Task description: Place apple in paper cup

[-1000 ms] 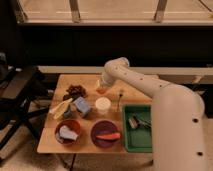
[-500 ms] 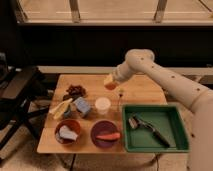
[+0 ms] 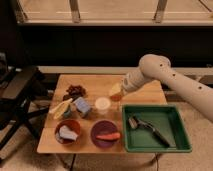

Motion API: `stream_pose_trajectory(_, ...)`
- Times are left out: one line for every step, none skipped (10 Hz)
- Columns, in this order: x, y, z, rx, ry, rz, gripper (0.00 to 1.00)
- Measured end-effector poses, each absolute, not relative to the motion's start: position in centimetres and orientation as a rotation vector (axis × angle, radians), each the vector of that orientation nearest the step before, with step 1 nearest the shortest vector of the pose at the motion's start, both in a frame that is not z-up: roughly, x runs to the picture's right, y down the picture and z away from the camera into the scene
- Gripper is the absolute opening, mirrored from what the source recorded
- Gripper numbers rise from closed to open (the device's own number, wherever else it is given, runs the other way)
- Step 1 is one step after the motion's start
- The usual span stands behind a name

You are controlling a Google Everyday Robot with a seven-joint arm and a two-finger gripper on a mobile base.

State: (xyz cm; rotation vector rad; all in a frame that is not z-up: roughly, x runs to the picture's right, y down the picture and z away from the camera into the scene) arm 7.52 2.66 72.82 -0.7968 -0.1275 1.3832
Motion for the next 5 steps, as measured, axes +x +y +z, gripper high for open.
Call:
stream_pose_trajectory(6.9,2.8,72.1,-0.824,-0.146,1.361,0.17)
stream_pose_trajectory(5.8,2.9,71.6,-0.854,-0.169,1.339,0.07)
stream_pose_trajectory(4.8,3.0,71.3,-0.877,-0.188,1.324,0.01)
stream_pose_trajectory(3.5,3.0,71.2,-0.907,-0.212,1.305,0.00)
stream_pose_trajectory(2.2,3.1,71.1,-0.930,-0.231,1.289,0.00)
